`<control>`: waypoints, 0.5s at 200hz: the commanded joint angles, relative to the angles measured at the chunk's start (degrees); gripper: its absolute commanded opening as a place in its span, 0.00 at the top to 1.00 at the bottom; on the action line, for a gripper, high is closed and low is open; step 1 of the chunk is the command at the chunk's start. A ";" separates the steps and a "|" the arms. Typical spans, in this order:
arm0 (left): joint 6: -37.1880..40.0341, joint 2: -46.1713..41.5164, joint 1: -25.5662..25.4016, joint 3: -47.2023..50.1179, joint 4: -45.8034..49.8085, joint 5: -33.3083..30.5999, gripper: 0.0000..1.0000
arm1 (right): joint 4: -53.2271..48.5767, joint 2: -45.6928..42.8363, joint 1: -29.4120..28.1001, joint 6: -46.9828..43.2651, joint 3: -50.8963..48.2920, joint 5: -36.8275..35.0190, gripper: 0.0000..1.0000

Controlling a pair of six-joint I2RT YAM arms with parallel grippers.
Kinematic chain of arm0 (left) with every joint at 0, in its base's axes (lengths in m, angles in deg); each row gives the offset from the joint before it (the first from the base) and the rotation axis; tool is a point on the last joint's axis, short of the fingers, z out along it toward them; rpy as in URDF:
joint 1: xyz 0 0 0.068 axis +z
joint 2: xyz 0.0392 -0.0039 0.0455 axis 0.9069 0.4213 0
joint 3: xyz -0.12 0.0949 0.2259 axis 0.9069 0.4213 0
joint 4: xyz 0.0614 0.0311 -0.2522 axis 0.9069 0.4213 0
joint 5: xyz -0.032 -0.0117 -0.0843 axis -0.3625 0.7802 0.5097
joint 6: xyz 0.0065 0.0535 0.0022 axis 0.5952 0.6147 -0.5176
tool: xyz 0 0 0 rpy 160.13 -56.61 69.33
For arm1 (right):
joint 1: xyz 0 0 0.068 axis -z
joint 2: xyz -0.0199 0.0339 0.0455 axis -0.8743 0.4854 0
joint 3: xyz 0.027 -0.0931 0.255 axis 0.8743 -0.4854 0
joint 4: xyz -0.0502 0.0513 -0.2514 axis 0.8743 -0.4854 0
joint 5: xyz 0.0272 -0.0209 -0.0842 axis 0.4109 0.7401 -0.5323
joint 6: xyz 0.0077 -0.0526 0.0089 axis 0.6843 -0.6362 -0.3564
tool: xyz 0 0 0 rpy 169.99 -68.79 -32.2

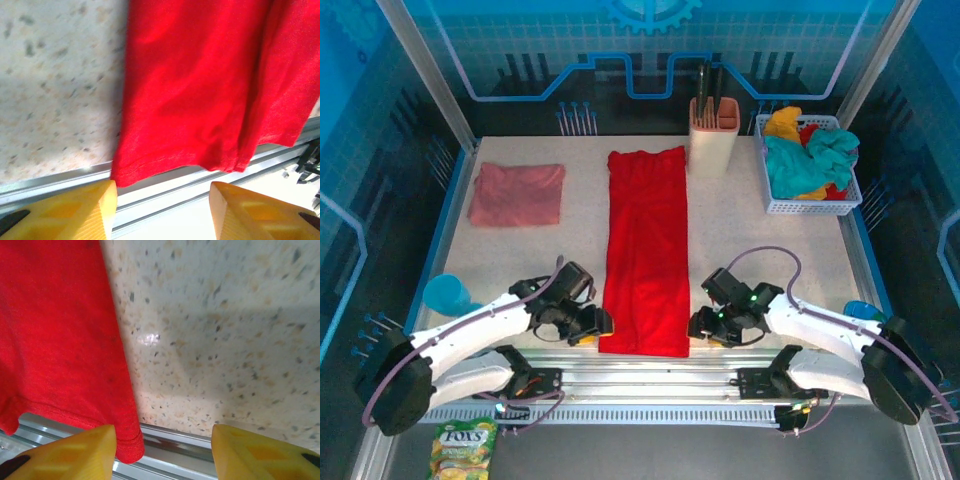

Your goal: Fold and stack the t-shirts

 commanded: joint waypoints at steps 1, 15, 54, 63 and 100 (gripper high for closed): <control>-2.01 -2.66 0.30 2.65 5.13 -0.85 0.49 | 3.26 0.74 -3.77 6.54 -0.82 -2.41 0.46; -3.03 -3.29 0.23 4.12 3.93 -0.49 0.49 | 4.45 2.34 -6.17 8.25 -0.53 -3.64 0.47; -5.30 -3.76 -0.95 6.15 0.28 -0.77 0.52 | 8.37 5.06 -10.32 12.73 -1.18 -4.19 0.47; -5.51 -3.35 -1.14 6.40 -0.31 -0.85 0.53 | 8.81 5.14 -11.27 13.70 -1.42 -4.62 0.48; -7.83 -2.54 -2.22 7.56 -5.84 -0.70 0.58 | 10.50 5.89 -13.05 15.92 -2.16 -4.74 0.52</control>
